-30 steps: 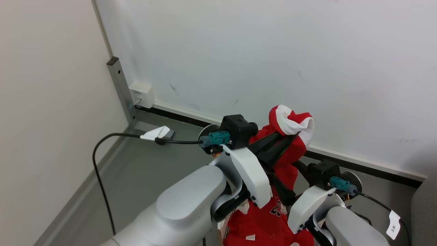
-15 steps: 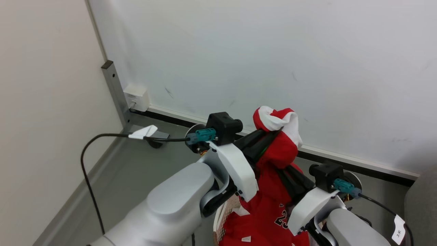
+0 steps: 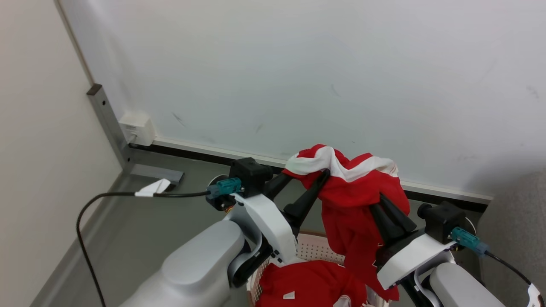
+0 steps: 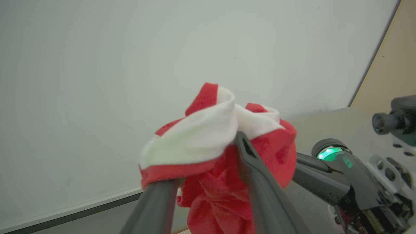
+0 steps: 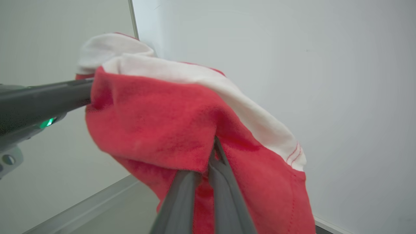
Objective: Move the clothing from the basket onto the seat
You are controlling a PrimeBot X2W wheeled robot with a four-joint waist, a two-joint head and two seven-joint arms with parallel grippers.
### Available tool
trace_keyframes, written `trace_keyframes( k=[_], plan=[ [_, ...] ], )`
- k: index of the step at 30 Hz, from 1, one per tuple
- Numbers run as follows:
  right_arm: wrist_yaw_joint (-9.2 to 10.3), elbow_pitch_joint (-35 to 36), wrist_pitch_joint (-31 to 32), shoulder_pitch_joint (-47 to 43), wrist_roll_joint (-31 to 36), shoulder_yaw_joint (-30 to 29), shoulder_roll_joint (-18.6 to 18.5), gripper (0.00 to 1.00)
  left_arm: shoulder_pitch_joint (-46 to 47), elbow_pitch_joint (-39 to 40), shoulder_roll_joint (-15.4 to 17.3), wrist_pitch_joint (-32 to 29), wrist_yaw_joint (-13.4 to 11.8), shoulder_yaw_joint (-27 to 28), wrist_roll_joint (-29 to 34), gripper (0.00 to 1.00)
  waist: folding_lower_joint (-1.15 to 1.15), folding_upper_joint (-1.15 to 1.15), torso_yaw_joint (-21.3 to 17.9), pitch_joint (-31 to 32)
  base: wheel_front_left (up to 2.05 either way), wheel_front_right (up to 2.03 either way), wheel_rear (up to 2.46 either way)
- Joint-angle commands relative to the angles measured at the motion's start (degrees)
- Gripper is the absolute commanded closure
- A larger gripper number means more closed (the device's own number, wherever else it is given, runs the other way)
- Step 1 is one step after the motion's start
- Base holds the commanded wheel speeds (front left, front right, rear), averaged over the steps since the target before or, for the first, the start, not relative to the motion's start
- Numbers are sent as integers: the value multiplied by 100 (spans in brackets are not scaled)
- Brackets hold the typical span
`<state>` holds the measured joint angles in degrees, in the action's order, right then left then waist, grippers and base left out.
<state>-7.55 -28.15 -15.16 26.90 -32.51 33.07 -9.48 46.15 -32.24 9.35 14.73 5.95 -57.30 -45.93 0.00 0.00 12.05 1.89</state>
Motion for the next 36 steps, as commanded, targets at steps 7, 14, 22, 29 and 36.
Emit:
trace_keyframes(
  k=[7, 14, 22, 29, 36],
  plan=[
    [12, 267, 2, -169, 219, -421, -181, 100, -385, 618, 317, 41, -236, 17, 159, 0, 0, 0, -500, -97, 0, 0, 0],
    [12, 603, 2, -274, 382, -883, -399, 100, -703, 1131, 606, 44, -487, 43, 209, 0, 0, 0, -1169, -196, 0, 0, 0],
    [12, 1053, 2, -426, 535, -1305, -624, 100, -955, 1588, 835, 39, -626, 93, 443, 0, 0, 0, -2033, -311, 0, 0, 0],
    [12, 1435, 3, -661, 590, -1595, -680, 100, -1123, 1699, 906, 41, -675, 193, 630, 0, 0, 0, -2743, -386, 0, 0, 0],
    [12, 1786, 3, -892, 634, -1838, -637, 100, -1296, 1602, 907, 42, -534, 302, 752, 0, 0, 0, -3320, -500, 0, 0, 0]
  ],
)
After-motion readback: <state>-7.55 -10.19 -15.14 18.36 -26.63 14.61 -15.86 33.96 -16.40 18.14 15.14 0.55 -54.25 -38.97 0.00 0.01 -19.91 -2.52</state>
